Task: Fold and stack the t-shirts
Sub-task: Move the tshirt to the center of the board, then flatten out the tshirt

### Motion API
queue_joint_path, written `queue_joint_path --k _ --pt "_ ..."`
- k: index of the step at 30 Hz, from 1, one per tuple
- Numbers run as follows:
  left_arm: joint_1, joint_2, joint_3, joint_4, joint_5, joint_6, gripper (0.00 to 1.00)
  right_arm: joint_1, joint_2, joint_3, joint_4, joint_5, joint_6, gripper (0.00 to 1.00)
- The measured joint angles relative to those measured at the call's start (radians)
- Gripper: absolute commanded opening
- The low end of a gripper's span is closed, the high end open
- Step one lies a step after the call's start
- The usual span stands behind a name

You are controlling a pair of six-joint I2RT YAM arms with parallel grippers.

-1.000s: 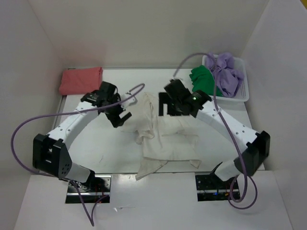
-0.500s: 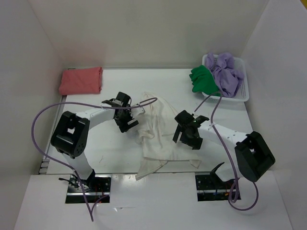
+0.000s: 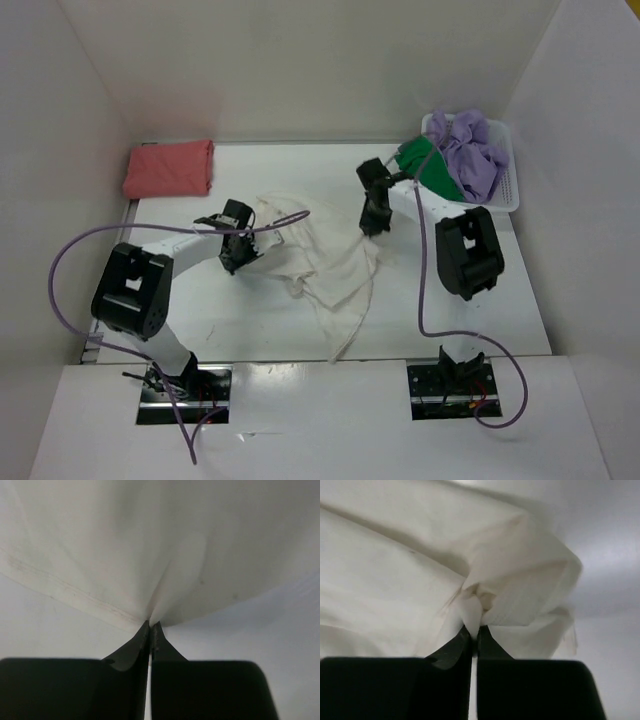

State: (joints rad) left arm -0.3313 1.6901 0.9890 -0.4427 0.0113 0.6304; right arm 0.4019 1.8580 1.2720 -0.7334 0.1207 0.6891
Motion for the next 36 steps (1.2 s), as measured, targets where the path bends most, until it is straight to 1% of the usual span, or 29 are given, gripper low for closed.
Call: queue_joint_path --k 1,2,3,5,6,8,10,12,13,15,16,18,19,20,21,22,23,25,27,32,36 --pt "0.017 -0.03 -0.031 -0.017 -0.014 0.01 0.0 -0.002 0.074 0.151 -0.014 0.006 -0.04 0.09" --pt "0.032 -0.06 -0.057 -0.034 -0.034 0.02 0.0 0.0 0.137 0.29 -0.023 0.005 -0.075 0.55" --pt "0.045 -0.088 -0.078 -0.053 -0.047 0.026 0.0 0.004 0.204 0.459 -0.044 -0.001 -0.108 0.75" --pt "0.056 -0.143 -0.103 -0.086 -0.063 0.034 0.0 0.015 0.316 0.76 -0.054 -0.002 -0.167 0.99" --pt "0.056 -0.168 -0.11 -0.098 -0.067 0.043 0.0 0.023 0.371 0.929 -0.08 0.001 -0.195 1.0" --pt "0.056 -0.208 -0.113 -0.114 -0.069 0.047 0.0 0.041 0.43 1.158 -0.131 0.022 -0.237 1.0" --pt "0.056 -0.23 -0.113 -0.12 -0.072 0.046 0.0 0.063 0.434 1.263 -0.202 0.06 -0.263 1.0" --pt "0.055 -0.241 -0.113 -0.131 -0.081 0.045 0.0 0.084 0.404 1.269 -0.257 0.1 -0.271 1.0" --pt "0.055 -0.244 -0.113 -0.138 -0.089 0.045 0.0 0.093 0.376 1.224 -0.266 0.116 -0.272 1.0" --pt "0.055 -0.251 -0.117 -0.147 -0.111 0.043 0.0 0.105 0.273 1.034 -0.264 0.125 -0.272 0.99" --pt "0.056 -0.259 -0.123 -0.153 -0.123 0.043 0.0 0.106 0.21 0.903 -0.238 0.116 -0.27 0.93" --pt "0.056 -0.287 -0.144 -0.162 -0.15 0.043 0.0 0.089 0.051 0.604 -0.179 0.075 -0.262 0.85" --pt "0.058 -0.306 -0.158 -0.167 -0.163 0.043 0.0 0.069 -0.036 0.439 -0.128 0.038 -0.255 0.77" --pt "0.058 -0.322 -0.17 -0.173 -0.175 0.043 0.0 0.05 -0.101 0.325 -0.111 0.015 -0.249 0.71" --pt "0.059 -0.339 -0.183 -0.179 -0.188 0.043 0.0 0.032 -0.151 0.23 -0.09 -0.01 -0.242 0.65" --pt "0.059 -0.351 -0.193 -0.185 -0.2 0.043 0.0 0.014 -0.189 0.152 -0.062 -0.033 -0.233 0.55" --pt "0.059 -0.361 -0.201 -0.191 -0.212 0.042 0.0 0.003 -0.209 0.093 -0.041 -0.056 -0.226 0.51" --pt "0.062 -0.369 -0.209 -0.201 -0.234 0.039 0.0 0.001 -0.208 0.011 0.019 -0.095 -0.206 0.51" --pt "0.069 -0.37 -0.211 -0.209 -0.256 0.029 0.0 0.007 -0.175 -0.032 0.069 -0.127 -0.192 0.51" --pt "0.09 -0.381 -0.211 -0.214 -0.293 0.016 0.0 0.016 -0.066 -0.044 0.167 -0.171 -0.177 0.51" --pt "0.091 -0.392 -0.222 -0.213 -0.303 0.012 0.0 0.033 -0.015 -0.044 0.212 -0.187 -0.171 0.51"
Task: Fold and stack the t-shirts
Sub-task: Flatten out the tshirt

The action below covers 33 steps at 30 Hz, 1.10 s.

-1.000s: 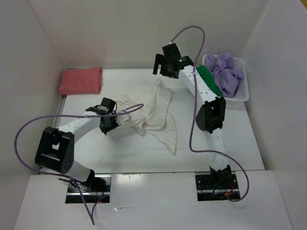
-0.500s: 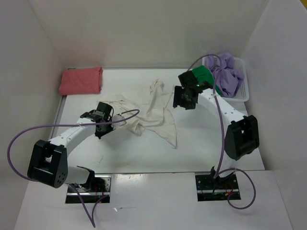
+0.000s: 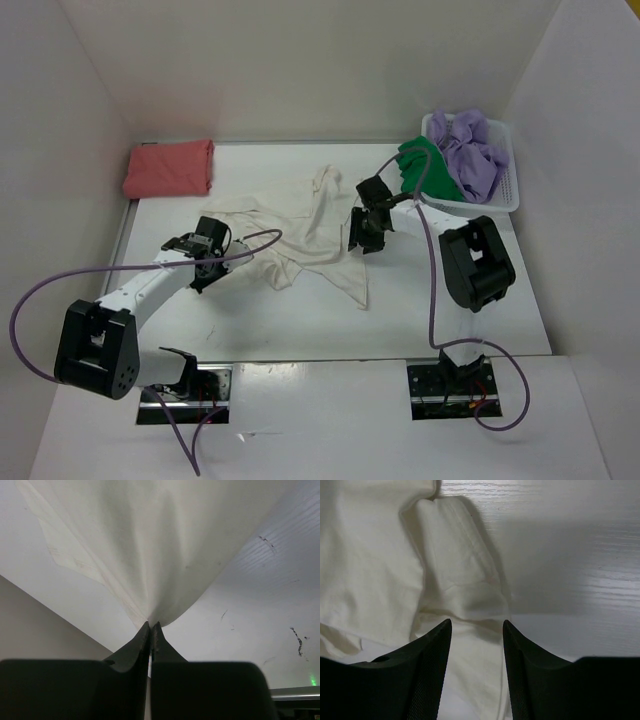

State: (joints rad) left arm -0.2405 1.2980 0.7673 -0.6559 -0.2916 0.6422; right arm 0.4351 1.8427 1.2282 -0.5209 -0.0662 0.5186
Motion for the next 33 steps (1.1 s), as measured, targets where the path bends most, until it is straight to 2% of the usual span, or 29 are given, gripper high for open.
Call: queue_joint_path --k 8,23,26,31,33 --pt "0.0 -0.001 -0.008 -0.005 -0.001 -0.021 0.0 0.009 0.048 -0.002 0.029 -0.008 0.012 0.51" --pt "0.0 -0.001 -0.008 -0.007 -0.003 -0.021 0.0 0.104 -0.054 -0.129 0.027 0.01 0.077 0.51" --pt "0.0 -0.001 -0.008 -0.007 -0.003 -0.021 0.0 0.121 -0.067 -0.135 0.005 0.034 0.088 0.43" --pt "0.0 -0.001 -0.008 -0.007 -0.003 -0.021 0.0 0.166 -0.103 -0.143 -0.027 0.056 0.099 0.37" --pt "0.0 0.001 -0.009 -0.007 -0.003 -0.022 0.0 0.177 -0.106 -0.144 -0.029 0.06 0.101 0.29"
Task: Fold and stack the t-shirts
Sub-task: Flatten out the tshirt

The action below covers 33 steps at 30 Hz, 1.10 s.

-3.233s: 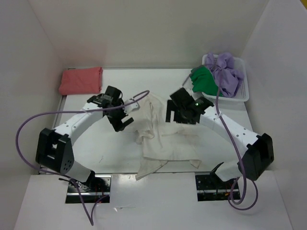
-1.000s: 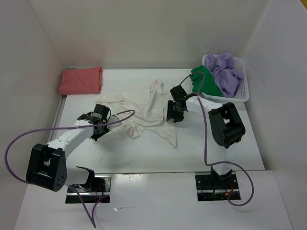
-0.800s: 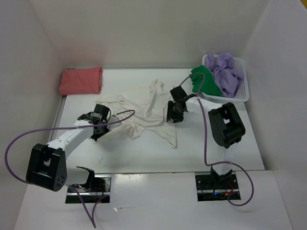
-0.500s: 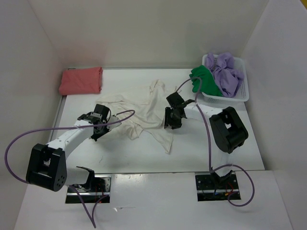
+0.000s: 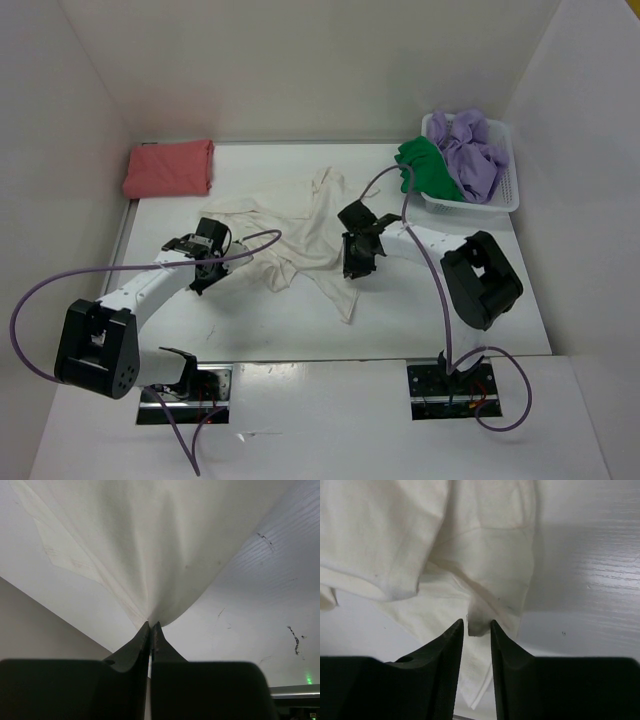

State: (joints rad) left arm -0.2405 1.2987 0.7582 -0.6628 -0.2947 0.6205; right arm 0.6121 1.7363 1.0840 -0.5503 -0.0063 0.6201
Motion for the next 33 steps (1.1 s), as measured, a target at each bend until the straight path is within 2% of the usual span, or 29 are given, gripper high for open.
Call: queue_joint_path --k 1,7,9,13,14,18,25,29,33 --pt "0.0 0.001 -0.002 0.0 0.0 0.0 0.0 0.002 0.0 -0.002 0.0 0.0 0.0 0.24" --pt "0.0 0.002 -0.009 0.0 0.0 0.0 0.0 0.006 0.019 -0.008 0.004 0.019 0.008 0.24" --pt "0.0 0.002 -0.013 0.0 0.0 0.0 0.0 0.005 0.038 0.003 0.002 0.022 0.011 0.28" --pt "0.006 0.003 -0.015 -0.001 0.0 0.0 0.0 0.006 0.051 0.019 -0.004 0.03 0.011 0.28" --pt "0.007 0.003 -0.016 0.0 0.0 0.0 0.0 0.006 0.053 0.022 -0.006 0.031 0.01 0.26" --pt "0.008 0.003 -0.018 0.0 0.0 0.0 0.0 0.006 0.056 0.024 -0.01 0.05 0.001 0.0" --pt "0.01 0.005 -0.01 -0.005 0.003 -0.001 0.0 -0.005 0.063 0.062 -0.049 0.121 -0.02 0.0" --pt "0.023 0.016 0.116 -0.058 0.018 0.001 0.0 -0.098 0.05 0.245 -0.16 0.169 -0.078 0.0" --pt "0.036 -0.007 0.224 -0.038 0.013 0.008 0.0 -0.146 -0.109 0.356 -0.184 0.177 -0.117 0.0"
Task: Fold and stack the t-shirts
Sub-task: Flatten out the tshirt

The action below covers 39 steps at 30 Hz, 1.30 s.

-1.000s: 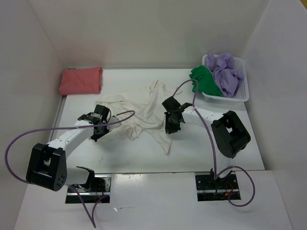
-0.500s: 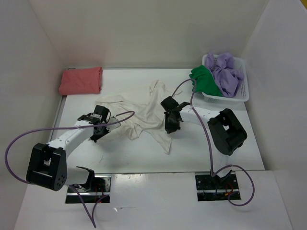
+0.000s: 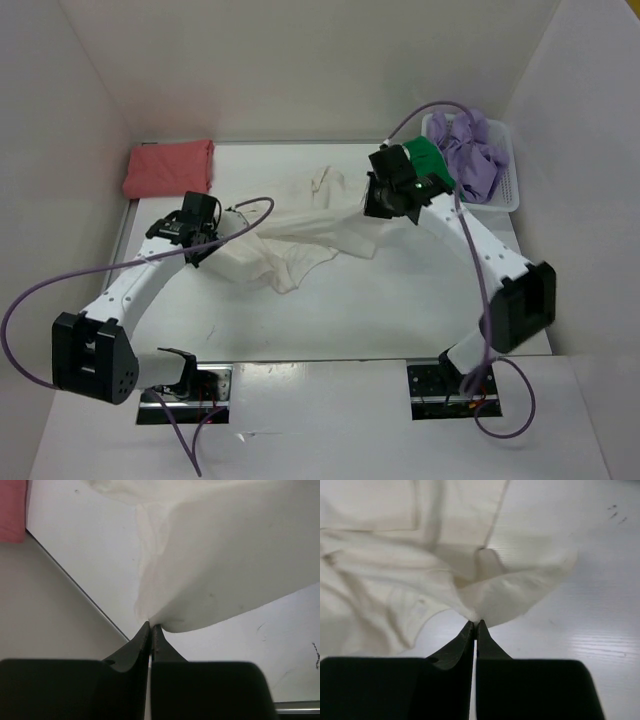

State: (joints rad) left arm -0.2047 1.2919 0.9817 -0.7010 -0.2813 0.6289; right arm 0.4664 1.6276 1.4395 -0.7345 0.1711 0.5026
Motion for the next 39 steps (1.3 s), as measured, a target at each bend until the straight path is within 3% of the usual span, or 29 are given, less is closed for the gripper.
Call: queue_joint_path --k 2,5,10,13,17,19,22,26,27,28,29,30,31,32,33,39 --pt "0.002 -0.027 -0.026 0.005 -0.006 0.001 0.0 0.045 -0.114 -0.028 -0.006 -0.009 0.01 0.0" --pt "0.002 -0.052 -0.106 -0.021 -0.003 0.003 0.0 0.214 -0.247 -0.194 0.029 -0.074 0.064 0.0" --pt "0.002 -0.077 -0.188 -0.068 0.005 0.003 0.0 0.44 -0.14 -0.489 0.083 -0.19 0.215 0.0" --pt "0.002 -0.114 -0.225 -0.076 -0.003 0.004 0.0 0.491 -0.12 -0.592 0.069 -0.202 0.302 0.0" --pt "0.013 -0.158 -0.251 -0.084 -0.024 0.02 0.0 0.503 -0.217 -0.603 0.061 -0.199 0.376 0.0" --pt "0.019 -0.172 -0.258 -0.084 -0.036 0.027 0.0 0.481 -0.261 -0.564 0.031 -0.177 0.375 0.0" --pt "0.038 -0.19 -0.264 -0.084 -0.044 0.044 0.0 0.332 -0.251 -0.38 -0.031 -0.164 0.292 0.0" --pt "0.052 -0.216 -0.264 -0.097 -0.043 0.058 0.0 0.029 -0.081 0.122 -0.084 -0.139 0.133 0.0" --pt "0.052 -0.224 -0.262 -0.106 -0.035 0.063 0.0 -0.031 -0.005 0.277 -0.074 -0.122 0.092 0.03" --pt "0.052 -0.233 -0.261 -0.116 -0.027 0.072 0.0 -0.062 0.055 0.405 -0.09 -0.111 0.061 0.14" --pt "0.052 -0.244 -0.261 -0.127 -0.013 0.077 0.0 -0.082 0.134 0.555 -0.122 -0.099 0.032 0.34" --pt "0.052 -0.258 -0.259 -0.142 0.008 0.082 0.0 -0.089 0.225 0.702 -0.14 -0.091 0.004 0.83" --pt "0.052 -0.272 -0.255 -0.159 0.025 0.087 0.0 -0.087 0.311 0.857 -0.182 -0.079 -0.019 0.92" --pt "0.052 -0.289 -0.25 -0.179 0.042 0.1 0.0 -0.08 0.399 1.005 -0.222 -0.07 -0.043 1.0" --pt "0.052 -0.304 -0.241 -0.198 0.056 0.105 0.0 -0.068 0.467 1.099 -0.229 -0.055 -0.064 1.0" --pt "0.016 -0.33 -0.082 -0.33 0.227 0.181 0.0 0.084 0.538 1.104 -0.424 0.053 -0.113 1.0"
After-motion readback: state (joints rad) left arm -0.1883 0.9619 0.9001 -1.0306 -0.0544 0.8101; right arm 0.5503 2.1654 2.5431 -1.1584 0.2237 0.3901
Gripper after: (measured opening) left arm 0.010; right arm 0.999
